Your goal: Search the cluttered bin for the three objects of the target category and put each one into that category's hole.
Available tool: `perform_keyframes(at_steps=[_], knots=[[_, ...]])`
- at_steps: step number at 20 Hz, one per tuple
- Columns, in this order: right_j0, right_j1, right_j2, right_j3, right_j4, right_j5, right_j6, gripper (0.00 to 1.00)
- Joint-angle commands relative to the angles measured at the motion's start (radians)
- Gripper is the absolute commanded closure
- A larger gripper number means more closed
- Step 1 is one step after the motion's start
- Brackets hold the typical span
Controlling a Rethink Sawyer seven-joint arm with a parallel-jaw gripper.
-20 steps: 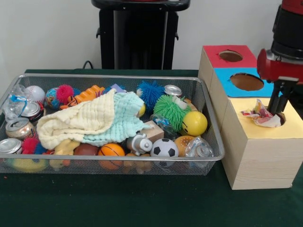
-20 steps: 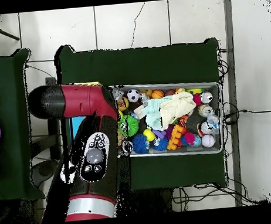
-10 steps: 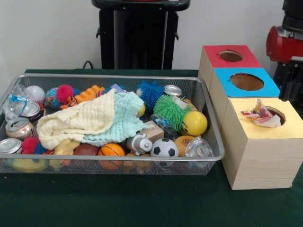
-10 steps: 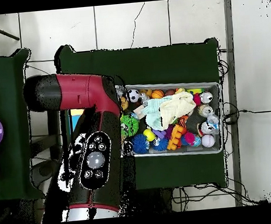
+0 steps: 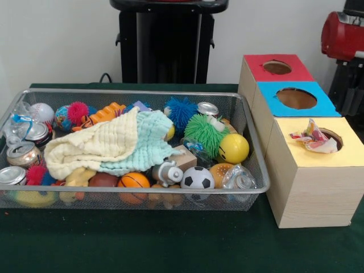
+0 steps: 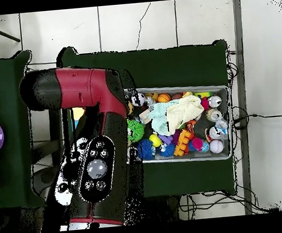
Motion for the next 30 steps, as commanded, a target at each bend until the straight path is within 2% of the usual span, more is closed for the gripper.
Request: perform_keyframes(at_steps=[1, 4, 10, 30], knots=[[-0.05, -0.007, -0.022, 0.014, -0.103, 0.154, 0.047, 1.0], [-0.07, -0.031, -0.025, 0.061, -0.137, 0.105, 0.022, 1.0], [-0.089, -0.068, -0.016, 0.148, -0.179, 0.021, 0.04, 1.0], [-0.131, -0.051, 0.019, 0.198, -0.264, -0.09, 0.094, 1.0]])
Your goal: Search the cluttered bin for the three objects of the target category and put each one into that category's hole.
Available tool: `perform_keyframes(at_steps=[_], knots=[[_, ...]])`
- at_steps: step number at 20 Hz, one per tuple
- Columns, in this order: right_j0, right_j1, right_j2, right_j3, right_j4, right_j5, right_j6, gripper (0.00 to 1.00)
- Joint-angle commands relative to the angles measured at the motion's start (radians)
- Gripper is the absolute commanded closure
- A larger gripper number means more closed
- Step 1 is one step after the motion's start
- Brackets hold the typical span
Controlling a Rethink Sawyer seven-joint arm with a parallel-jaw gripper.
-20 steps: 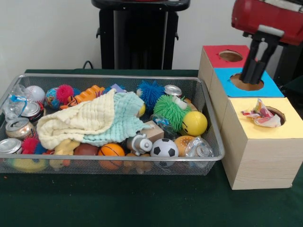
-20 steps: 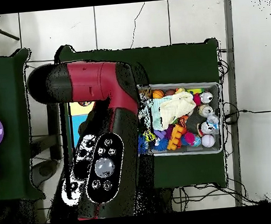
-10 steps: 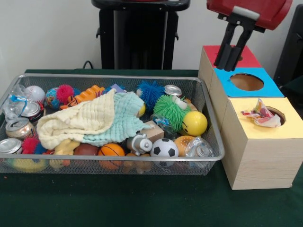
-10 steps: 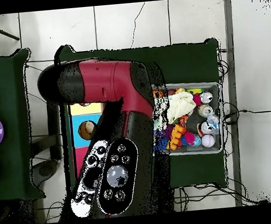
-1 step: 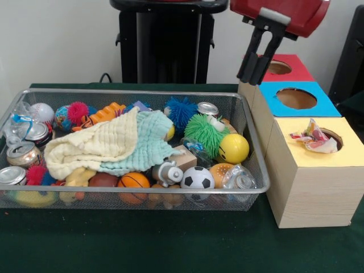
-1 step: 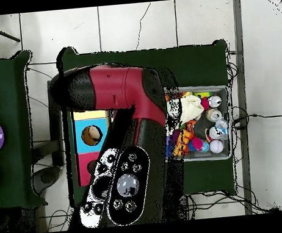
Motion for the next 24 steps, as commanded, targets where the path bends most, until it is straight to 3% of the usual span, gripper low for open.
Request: perform_keyframes(at_steps=[1, 11, 24], knots=[[-0.05, 0.036, 0.071, 0.159, -0.053, -0.069, 0.093, 1.0], [-0.12, 0.039, 0.154, 0.243, -0.053, -0.213, 0.05, 1.0], [-0.196, 0.035, 0.229, 0.307, -0.087, -0.301, 0.015, 1.0]])
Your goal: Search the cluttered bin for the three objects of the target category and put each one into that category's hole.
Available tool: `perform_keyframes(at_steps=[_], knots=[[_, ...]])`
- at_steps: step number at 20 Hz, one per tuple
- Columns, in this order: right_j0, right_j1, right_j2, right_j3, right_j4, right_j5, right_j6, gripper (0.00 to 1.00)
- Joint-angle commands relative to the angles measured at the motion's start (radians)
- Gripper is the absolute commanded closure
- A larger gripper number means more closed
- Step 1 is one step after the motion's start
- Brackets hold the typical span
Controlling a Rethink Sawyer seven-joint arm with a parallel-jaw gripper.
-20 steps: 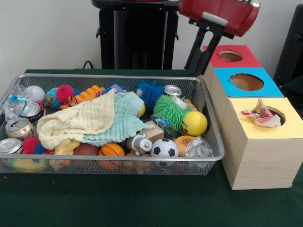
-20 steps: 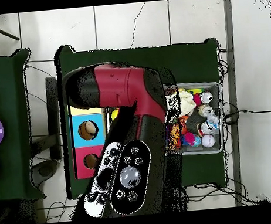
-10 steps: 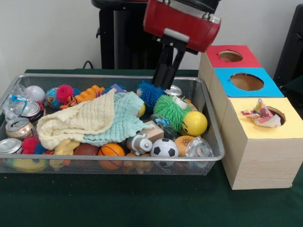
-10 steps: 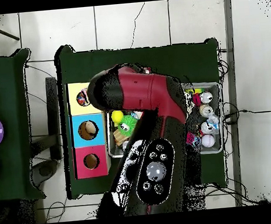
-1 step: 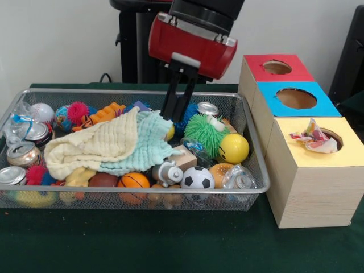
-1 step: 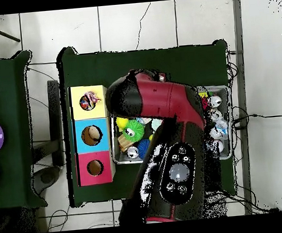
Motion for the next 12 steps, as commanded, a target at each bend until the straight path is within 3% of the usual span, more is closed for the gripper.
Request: perform_keyframes(at_steps=[1, 7, 12], knots=[[-0.055, 0.03, 0.156, 0.153, -0.055, -0.032, 0.012, 1.0], [-0.102, 0.0, 0.209, 0.219, -0.062, -0.048, 0.013, 1.0], [-0.105, -0.009, 0.195, 0.218, -0.094, -0.023, 0.01, 1.0]])
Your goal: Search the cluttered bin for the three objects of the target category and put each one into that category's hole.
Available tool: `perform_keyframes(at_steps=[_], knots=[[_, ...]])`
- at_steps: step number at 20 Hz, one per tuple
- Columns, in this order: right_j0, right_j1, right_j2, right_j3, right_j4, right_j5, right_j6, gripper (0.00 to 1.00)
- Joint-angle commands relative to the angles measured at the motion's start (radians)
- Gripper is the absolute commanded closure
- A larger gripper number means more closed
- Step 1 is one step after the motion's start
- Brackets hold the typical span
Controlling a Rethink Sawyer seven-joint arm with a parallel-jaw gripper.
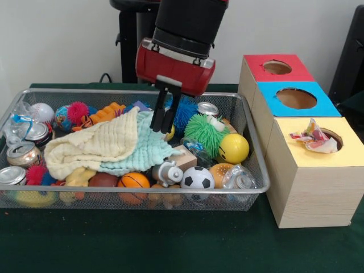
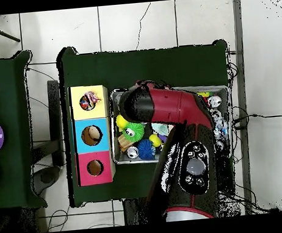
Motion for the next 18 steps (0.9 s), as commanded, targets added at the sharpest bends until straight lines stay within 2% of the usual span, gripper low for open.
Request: perform_keyframes(at_steps=[1, 8, 18], knots=[[-0.03, -0.004, 0.107, 0.13, -0.062, -0.012, 0.009, 1.0], [-0.033, -0.016, 0.074, 0.135, -0.104, -0.04, 0.03, 1.0], [-0.042, -0.033, 0.078, 0.117, -0.154, -0.042, 0.022, 1.0]])
